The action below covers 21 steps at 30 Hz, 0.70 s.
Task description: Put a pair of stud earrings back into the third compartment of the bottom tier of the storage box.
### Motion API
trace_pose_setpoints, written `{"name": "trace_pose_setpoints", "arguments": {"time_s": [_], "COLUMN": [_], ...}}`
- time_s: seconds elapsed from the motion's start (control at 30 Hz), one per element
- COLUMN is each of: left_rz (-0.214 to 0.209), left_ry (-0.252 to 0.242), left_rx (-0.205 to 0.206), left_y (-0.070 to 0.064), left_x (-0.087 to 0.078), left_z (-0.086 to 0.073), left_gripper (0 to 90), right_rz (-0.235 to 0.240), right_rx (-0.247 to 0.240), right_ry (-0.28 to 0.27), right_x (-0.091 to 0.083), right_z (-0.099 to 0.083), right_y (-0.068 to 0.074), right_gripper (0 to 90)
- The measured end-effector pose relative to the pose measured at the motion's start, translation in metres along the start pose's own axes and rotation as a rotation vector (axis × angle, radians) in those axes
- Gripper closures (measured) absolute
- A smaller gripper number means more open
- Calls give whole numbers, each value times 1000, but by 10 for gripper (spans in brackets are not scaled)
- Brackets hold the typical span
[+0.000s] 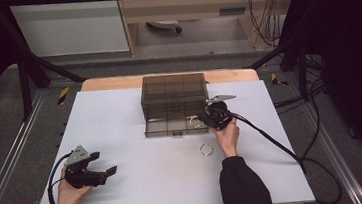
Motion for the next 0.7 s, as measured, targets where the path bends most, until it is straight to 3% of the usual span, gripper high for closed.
{"name": "trace_pose_setpoints", "arguments": {"time_s": [0.33, 0.7], "left_rz": [-1, -1], "left_ry": [-1, 0], "left_rx": [1, 1], "left_y": [0, 0], "left_x": [0, 0], "left_z": [0, 0], "left_gripper": [74, 74], "right_rz": [-28, -26], "right_rx": [-9, -19], "right_ry": [40, 62], "right_x": [19, 22], "right_z": [-6, -9], "right_y": [-3, -1], "right_gripper": [864, 825]}}
Point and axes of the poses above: each handheld gripper's, and its own axes: x roughly forward along the jaws, z roughly out of its top, y roughly to its left, the point moved 3 cm from there along x, roughly forward along the jaws, and after that the axes turned 1 degree about -z, right-handed, at the moved point
